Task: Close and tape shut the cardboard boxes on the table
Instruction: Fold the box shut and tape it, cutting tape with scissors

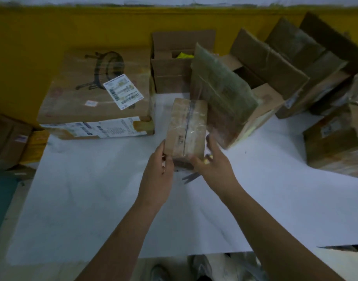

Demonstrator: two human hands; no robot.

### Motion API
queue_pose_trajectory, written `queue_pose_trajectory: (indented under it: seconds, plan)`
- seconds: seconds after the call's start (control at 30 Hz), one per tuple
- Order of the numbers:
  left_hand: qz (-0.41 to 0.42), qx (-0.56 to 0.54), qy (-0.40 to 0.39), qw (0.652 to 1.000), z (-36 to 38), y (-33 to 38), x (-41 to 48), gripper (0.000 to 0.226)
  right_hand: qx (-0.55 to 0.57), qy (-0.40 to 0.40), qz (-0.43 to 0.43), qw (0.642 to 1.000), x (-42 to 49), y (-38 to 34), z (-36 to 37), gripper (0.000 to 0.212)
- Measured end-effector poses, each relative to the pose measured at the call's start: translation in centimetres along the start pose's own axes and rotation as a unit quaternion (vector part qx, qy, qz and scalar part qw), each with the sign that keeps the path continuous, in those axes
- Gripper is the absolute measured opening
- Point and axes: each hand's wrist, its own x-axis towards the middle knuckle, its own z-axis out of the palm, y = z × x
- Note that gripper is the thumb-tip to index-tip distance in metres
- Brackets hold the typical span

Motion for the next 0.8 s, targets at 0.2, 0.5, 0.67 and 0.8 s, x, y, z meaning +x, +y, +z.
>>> queue_pose_trajectory:
  seconds: [0.2, 0.5, 0.67, 0.8]
  plan:
    - [-0.157, -0.163, 0.014, 0.974, -1.3, 1.0, 0.3, 0.012, 0.145, 0.018, 0.045, 0.988, -1.6, -0.2, 1.7, 0.032]
    - [-0.123, -0.095, 0.016, 0.988, -4.7, -2.0, -5.5, 0.021, 0.008, -0.113, 0.082, 0.99, -5.5, -0.3, 5.4, 0.035]
    - [-0.183, -0.219, -0.025, 0.958, -4.8, -2.3, -5.8, 0.037, 0.044, -0.117, 0.123, 0.984, -5.4, -0.6, 5.9, 0.038]
    - [-0.204, -0.269, -0.033, 0.941, -5.1, -1.4, -6.1, 0.036, 0.068, -0.111, 0.133, 0.983, -5.4, -0.8, 5.6, 0.03]
